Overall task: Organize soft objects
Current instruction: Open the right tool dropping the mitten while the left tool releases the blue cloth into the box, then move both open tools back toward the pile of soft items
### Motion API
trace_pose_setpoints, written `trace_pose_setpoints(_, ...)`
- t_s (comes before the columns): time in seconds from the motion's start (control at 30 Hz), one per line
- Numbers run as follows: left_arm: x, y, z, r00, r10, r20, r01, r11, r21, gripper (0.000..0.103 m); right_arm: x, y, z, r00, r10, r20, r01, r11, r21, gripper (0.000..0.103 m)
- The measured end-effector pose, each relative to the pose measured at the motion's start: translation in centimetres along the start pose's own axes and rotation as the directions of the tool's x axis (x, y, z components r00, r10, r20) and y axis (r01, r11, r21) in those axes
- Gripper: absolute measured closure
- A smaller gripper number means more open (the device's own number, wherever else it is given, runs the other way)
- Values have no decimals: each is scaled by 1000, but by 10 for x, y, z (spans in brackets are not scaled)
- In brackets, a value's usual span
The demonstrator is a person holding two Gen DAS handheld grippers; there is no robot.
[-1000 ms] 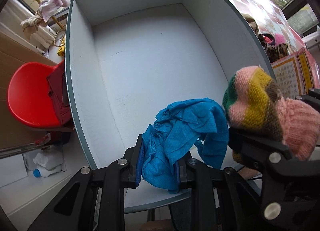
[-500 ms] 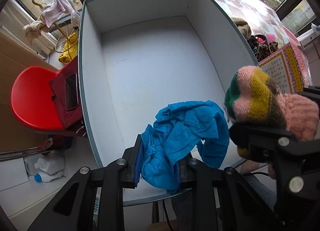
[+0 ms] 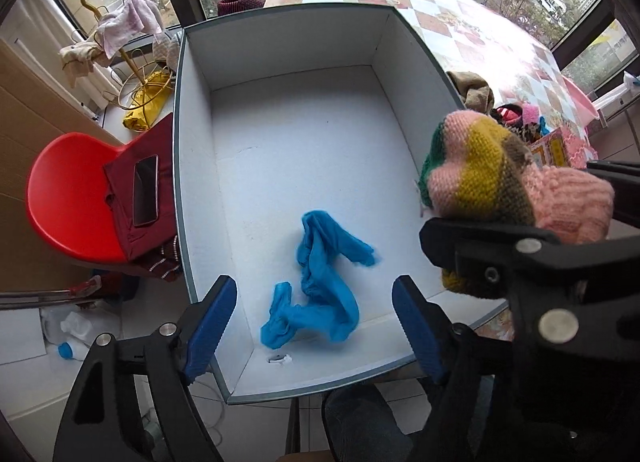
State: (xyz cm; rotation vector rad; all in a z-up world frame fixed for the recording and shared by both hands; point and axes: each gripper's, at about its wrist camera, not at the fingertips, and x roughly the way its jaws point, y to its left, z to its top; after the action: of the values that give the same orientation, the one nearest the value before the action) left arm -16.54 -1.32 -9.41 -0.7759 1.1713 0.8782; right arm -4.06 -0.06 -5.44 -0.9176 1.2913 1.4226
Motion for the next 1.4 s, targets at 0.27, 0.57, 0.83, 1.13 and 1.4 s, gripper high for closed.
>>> trace_pose_setpoints(0.27,-18,19,11,995,-72,66,79,991,-111,1,-22,2,6,997,12,72,-12,1000,-1,1)
trace_pose_setpoints(0.57,-31,20,15,990,-122,68,131,983,-132,1,-58,-10,9,986,70,151,-85,992,93,1)
trace_pose_setpoints(0.83,-39,1,23,989,-138,43,142,986,-87,1,-80,-23,0,977,89,194,-119,982,149,1)
trace_pose_setpoints(1.13,-45,-27,38,990,-141,26,142,990,-28,0,-109,-90,-31,965,24,259,-109,942,318,1)
trace_pose_setpoints(1.4,-46,-58,56,988,-151,-1,151,988,30,0,-109,-167,-76,973,-43,229,-85,850,519,1)
